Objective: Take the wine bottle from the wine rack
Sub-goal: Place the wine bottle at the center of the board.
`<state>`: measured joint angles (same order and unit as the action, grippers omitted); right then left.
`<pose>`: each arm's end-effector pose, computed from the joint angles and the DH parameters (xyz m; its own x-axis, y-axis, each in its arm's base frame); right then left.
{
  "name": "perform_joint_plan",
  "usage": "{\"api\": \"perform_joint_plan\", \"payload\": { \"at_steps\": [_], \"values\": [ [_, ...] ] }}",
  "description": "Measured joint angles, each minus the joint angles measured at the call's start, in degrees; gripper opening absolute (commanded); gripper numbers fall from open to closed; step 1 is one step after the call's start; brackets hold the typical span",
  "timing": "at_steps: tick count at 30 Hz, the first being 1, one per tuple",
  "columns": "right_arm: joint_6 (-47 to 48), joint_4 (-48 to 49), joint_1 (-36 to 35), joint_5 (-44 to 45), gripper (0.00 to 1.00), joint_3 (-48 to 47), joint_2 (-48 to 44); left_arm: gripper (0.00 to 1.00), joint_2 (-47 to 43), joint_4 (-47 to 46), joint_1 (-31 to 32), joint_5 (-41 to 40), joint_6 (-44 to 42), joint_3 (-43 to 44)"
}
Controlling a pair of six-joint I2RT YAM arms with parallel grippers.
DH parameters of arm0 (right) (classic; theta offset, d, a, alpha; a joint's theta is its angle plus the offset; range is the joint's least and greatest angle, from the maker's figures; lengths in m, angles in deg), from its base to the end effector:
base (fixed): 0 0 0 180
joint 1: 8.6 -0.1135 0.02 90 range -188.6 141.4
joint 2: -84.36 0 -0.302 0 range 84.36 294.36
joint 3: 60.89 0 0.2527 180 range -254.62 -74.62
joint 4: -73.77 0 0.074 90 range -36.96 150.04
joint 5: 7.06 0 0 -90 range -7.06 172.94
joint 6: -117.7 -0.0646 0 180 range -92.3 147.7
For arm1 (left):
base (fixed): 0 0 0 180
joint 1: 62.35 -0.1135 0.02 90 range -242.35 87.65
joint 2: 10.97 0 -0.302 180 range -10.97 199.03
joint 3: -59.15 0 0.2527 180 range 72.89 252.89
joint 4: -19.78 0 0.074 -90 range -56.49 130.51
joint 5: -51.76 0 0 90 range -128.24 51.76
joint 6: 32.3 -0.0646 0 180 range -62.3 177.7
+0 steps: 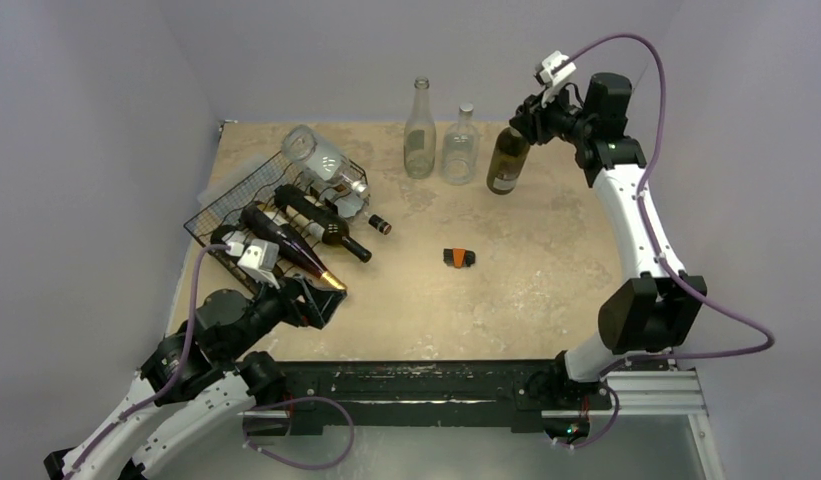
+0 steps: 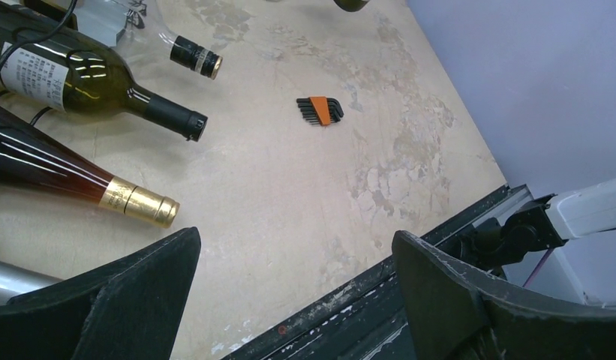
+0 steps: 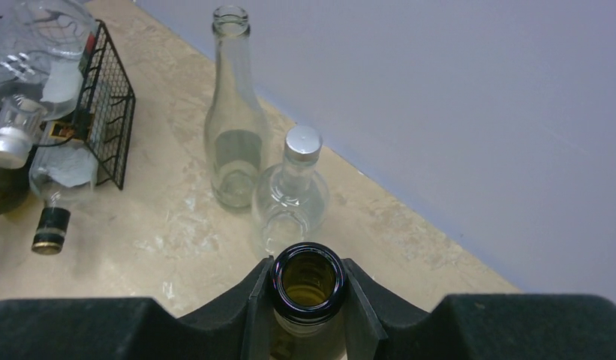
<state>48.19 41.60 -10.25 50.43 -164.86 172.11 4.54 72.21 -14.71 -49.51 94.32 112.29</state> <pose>0.3732 0.0455 0.4505 -0.0680 -0.2973 -0.9524 -0.6028 0.7729 -0.1982 0.0511 -0.0373 0.3135 -0.4945 -0.3260 -0.8058 0.3768 0.7550 -0.5366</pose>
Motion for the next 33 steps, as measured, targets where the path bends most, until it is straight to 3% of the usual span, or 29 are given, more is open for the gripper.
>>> {"api": "perform_joint_plan", "payload": {
  "at_steps": [15, 33],
  "values": [
    [-10.9, 11.1, 0.2, 8.6, 0.0, -7.3, 13.8, 1.0, 0.3, -1.7, 0.0, -2.6, -1.4, -1.2],
    [-14.3, 15.9, 0.2, 13.6, 0.0, -9.2, 21.4, 1.0, 1.2, -2.6, 0.0, -3.1, -1.8, -1.7]
  ]
}}
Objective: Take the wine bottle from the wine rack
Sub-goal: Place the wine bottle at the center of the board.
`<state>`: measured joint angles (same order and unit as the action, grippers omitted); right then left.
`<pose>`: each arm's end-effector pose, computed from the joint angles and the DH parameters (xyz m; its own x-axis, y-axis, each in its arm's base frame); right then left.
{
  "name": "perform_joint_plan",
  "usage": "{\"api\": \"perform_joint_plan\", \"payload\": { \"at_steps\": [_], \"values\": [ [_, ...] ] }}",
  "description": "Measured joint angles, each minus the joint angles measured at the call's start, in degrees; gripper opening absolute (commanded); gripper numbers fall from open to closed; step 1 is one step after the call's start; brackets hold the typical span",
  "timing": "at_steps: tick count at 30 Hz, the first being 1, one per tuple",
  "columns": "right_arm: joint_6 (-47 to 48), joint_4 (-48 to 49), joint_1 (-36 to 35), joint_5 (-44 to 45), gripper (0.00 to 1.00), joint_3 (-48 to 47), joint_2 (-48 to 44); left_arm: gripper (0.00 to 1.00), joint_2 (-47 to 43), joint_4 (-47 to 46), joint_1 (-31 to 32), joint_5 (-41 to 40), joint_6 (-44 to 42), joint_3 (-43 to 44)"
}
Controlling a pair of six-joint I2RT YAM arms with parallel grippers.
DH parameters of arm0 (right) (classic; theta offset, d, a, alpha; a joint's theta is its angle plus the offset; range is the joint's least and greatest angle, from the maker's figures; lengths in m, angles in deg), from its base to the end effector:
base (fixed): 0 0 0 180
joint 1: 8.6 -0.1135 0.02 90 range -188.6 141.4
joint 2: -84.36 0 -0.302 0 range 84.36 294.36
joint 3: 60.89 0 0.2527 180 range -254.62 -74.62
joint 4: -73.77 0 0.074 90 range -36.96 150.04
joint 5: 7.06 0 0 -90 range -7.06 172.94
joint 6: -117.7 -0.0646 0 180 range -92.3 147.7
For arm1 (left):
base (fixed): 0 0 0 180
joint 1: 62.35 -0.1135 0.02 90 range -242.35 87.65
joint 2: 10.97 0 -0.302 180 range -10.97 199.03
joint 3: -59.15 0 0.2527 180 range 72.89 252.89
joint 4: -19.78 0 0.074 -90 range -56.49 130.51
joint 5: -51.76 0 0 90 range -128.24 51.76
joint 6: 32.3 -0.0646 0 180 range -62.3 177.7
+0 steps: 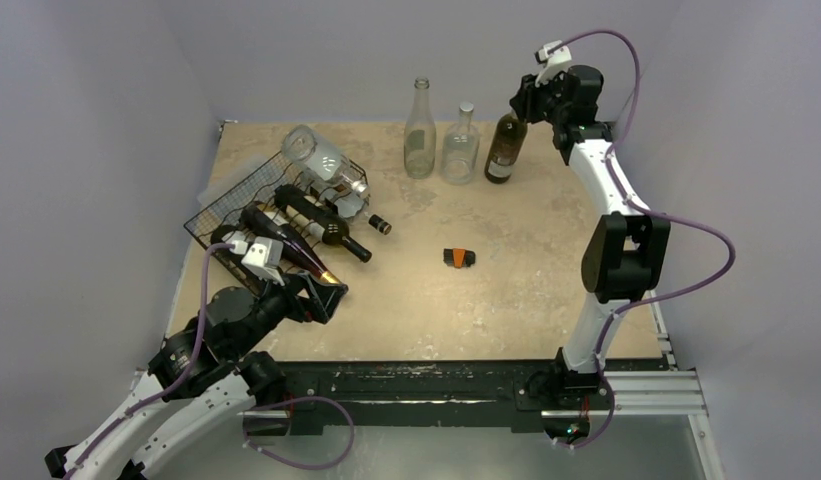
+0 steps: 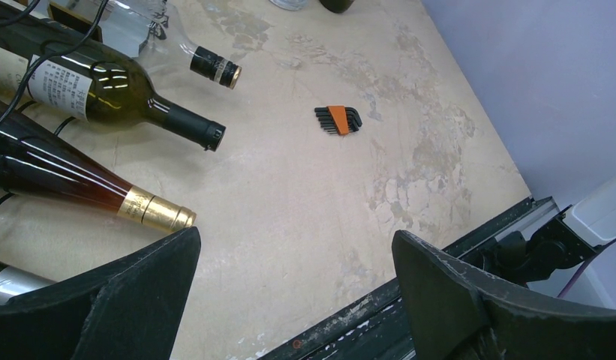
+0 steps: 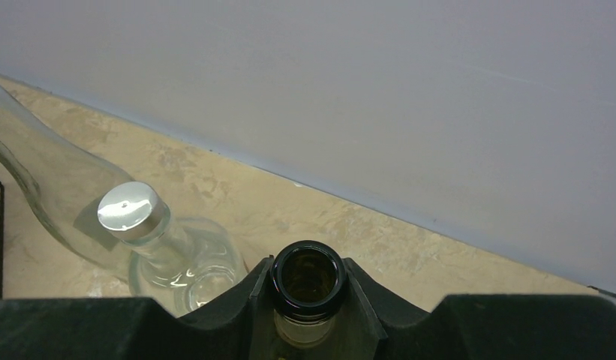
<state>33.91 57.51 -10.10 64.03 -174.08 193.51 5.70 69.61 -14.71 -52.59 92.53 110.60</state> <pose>0.5025 0.0341 0.3880 -0.1734 -0.1069 -0.9790 -0.3623 0.9313 -0.0375 0.0591 -0.0410 0.3088 -0.4604 -0.3163 -0.8295 0.3553 0.7906 -0.4987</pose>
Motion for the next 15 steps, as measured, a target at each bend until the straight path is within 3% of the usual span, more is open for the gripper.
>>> {"api": "perform_joint_plan", "payload": {
  "at_steps": [11, 15],
  "values": [
    [-0.2, 0.3, -1.2, -0.2, 0.0, 0.0, 0.1, 1.0, 0.0, 0.0, 0.0, 0.0, 0.0, 0.0],
    [-0.2, 0.3, -1.5, -0.4, 0.09, -0.1, 0.2, 1.0, 0.0, 0.0, 0.0, 0.0, 0.0, 0.0]
  ]
}}
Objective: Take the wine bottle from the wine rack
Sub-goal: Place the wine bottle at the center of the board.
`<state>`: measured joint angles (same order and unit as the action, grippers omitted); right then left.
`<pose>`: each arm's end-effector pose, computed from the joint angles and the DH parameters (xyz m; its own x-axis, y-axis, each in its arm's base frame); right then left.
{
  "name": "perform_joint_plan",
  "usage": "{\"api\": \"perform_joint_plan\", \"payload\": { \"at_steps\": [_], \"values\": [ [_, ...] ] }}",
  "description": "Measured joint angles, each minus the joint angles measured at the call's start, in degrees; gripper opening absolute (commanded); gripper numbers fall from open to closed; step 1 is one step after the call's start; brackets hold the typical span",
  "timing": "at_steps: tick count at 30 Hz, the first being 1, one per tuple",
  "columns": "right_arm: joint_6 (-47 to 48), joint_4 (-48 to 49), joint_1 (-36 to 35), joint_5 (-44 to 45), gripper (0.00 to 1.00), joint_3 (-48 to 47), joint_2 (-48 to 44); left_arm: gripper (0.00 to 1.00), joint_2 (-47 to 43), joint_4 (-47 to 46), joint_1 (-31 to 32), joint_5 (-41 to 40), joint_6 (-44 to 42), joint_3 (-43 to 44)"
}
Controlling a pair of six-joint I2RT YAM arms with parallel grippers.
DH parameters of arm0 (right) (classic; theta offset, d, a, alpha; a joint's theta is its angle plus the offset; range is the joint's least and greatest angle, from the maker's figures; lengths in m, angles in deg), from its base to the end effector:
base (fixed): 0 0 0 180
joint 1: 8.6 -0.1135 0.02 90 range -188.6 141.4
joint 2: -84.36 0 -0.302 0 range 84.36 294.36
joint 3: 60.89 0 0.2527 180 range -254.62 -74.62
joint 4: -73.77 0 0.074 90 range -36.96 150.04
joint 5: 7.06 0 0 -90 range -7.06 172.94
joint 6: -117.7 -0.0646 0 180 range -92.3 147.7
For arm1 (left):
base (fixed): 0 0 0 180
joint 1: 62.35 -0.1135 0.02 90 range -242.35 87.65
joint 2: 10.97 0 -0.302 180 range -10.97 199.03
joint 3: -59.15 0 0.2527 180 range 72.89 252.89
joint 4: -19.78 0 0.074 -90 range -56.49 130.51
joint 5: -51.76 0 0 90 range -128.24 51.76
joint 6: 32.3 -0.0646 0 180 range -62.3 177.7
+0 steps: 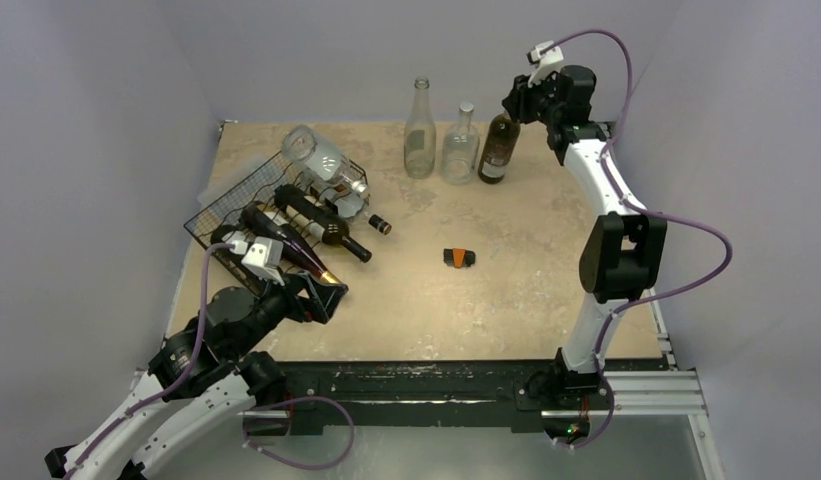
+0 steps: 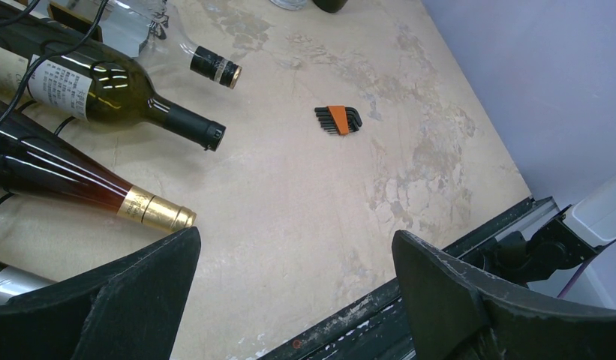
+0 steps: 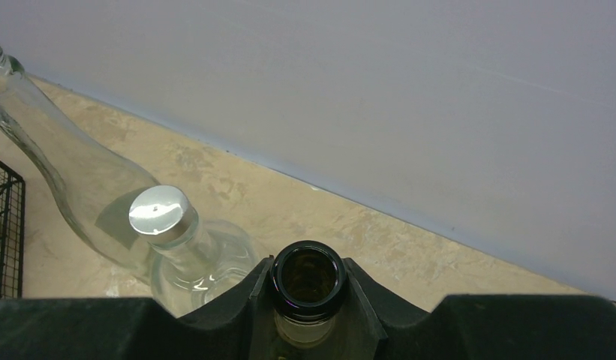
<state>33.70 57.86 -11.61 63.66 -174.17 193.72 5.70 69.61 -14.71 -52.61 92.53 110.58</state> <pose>0.5024 0.0478 0.3877 -0.1674 -0.1076 -0.9800 -0.3917 0.9194 -0.0340 0.0591 -0.0411 0.3087 -0.4604 -0.3162 -0.8295 0.3550 0.7909 -0.4985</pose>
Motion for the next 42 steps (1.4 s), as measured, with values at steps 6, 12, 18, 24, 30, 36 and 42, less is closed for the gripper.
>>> {"api": "perform_joint_plan", "payload": {
  "at_steps": [6, 12, 18, 24, 30, 36, 42],
  "values": [
    [0.0, 0.0, -0.3, -0.2, 0.28, -0.1, 0.2, 1.0, 0.0, 0.0, 0.0, 0.0, 0.0, -0.1],
    [0.1, -0.1, -0.6, -0.2, 0.44, -0.5, 0.4, 1.0, 0.0, 0.0, 0.0, -0.1, 0.0, -0.1],
    [0.0, 1.5, -0.8, -1.2, 0.62, -2.0, 0.9, 1.0, 0.0, 0.0, 0.0, -0.5, 0.0, -0.1],
    [0.1, 2.7, -0.9, -1.8, 0.82, -2.4, 0.8, 1.0, -0.2, 0.8, 0.0, -0.6, 0.0, -0.1],
    [0.9, 2.4, -0.8, -3.2, 0.96, 0.8, -2.8, 1.0, -0.9, 3.3, 0.0, -0.8, 0.0, 0.2],
    [3.3, 2.6, -0.8, -4.5, 0.99, 10.3, -15.6, 1.0, -0.9, 6.4, 0.0, -1.5, -1.0, 2.7],
    [5.6, 2.6, -0.8, -6.0, 0.99, 22.1, -30.7, 1.0, -0.2, 6.9, 0.0, -1.3, -1.6, 5.2]
  ]
}}
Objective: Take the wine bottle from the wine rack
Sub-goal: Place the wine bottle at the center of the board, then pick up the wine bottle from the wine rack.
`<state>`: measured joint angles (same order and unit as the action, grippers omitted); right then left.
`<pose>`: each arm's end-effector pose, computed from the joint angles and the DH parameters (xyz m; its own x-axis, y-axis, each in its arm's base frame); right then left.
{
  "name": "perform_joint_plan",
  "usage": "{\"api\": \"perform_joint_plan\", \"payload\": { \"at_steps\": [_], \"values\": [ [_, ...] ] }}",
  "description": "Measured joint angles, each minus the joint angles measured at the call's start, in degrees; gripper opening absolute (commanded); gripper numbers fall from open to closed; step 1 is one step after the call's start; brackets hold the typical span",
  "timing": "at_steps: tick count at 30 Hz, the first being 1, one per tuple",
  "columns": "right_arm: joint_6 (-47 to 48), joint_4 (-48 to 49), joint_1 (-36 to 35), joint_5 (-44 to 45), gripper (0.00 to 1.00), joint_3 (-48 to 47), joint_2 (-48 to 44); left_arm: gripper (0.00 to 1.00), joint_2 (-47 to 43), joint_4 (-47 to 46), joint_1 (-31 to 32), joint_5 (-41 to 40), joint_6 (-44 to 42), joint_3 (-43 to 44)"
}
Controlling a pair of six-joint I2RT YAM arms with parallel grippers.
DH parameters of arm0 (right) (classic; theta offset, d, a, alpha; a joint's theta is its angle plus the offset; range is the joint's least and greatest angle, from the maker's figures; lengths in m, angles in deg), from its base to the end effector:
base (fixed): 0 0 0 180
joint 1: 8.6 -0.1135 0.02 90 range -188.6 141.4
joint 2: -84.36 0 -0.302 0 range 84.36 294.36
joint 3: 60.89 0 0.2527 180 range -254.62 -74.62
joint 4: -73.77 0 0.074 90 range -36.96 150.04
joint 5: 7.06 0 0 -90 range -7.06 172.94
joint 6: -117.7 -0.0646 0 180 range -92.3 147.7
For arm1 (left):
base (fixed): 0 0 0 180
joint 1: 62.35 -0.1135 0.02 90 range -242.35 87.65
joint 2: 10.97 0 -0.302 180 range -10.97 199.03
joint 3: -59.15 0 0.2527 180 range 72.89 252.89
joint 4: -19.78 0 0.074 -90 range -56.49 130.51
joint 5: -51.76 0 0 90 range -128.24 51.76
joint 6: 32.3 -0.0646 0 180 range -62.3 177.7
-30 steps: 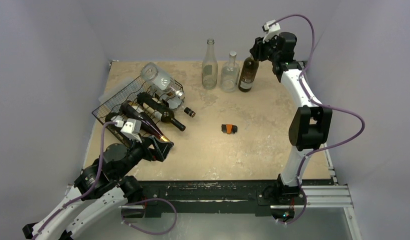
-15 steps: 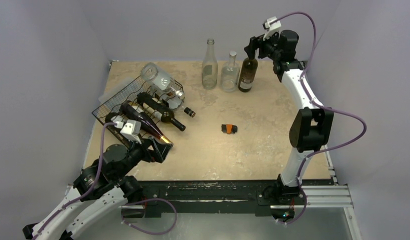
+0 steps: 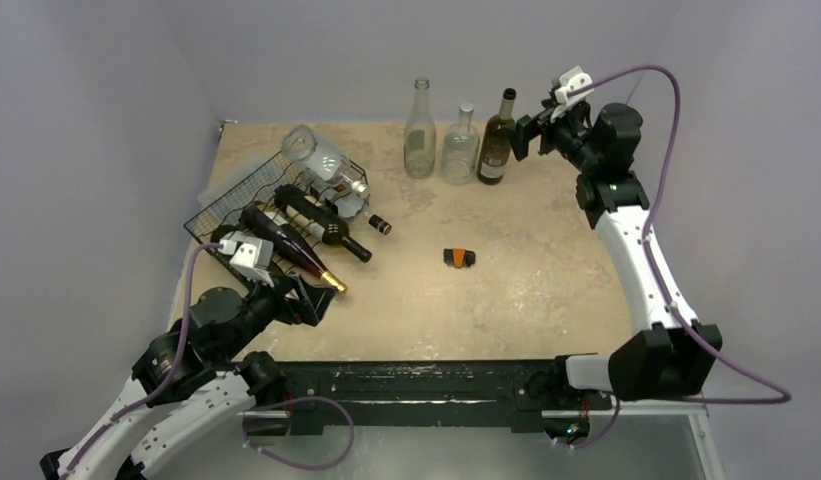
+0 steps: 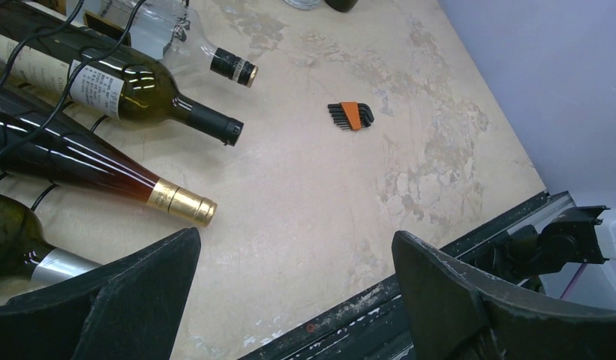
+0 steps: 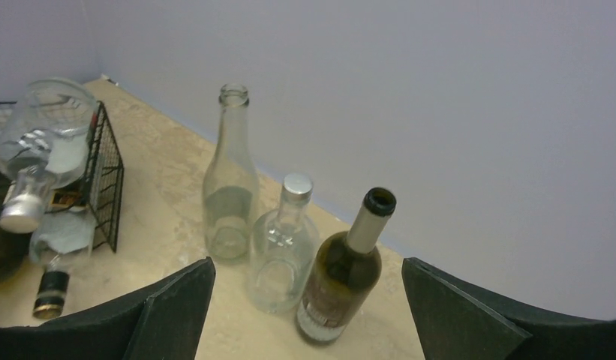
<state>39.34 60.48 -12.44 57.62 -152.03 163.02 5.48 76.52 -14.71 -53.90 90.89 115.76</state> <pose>0.3371 0.0503 0.4623 0.0845 -0.1771 -0.9806 -0.4800 0.8551 -0.1958 0.0493 -0.0282 0.3231 -0.4550 -0.2833 -0.8442 0.3443 0.8183 -0.4602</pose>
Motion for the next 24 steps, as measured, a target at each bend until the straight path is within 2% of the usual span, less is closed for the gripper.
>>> {"api": "perform_joint_plan", "payload": {
  "at_steps": [10, 16, 18, 24],
  "values": [
    [4.0, -7.7, 0.0, -6.0, 0.99, 17.2, -20.4, 1.0, 4.1, 0.0, 0.0, 1.4, 0.0, 1.6],
    [5.0, -5.6, 3.4, -14.6, 0.99, 32.9, -31.2, 1.0, 4.4, 0.5, 0.0, 1.5, 0.2, 3.4],
    [5.0, -6.5, 6.3, -16.5, 0.99, 37.1, -33.0, 1.0, 4.4, 0.4, 0.0, 1.4, 0.2, 3.7],
    [7.0, -7.1, 7.9, -17.3, 0.99, 37.3, -32.3, 1.0, 5.7, 0.3, 0.0, 0.4, 0.7, 3.6]
  ]
}}
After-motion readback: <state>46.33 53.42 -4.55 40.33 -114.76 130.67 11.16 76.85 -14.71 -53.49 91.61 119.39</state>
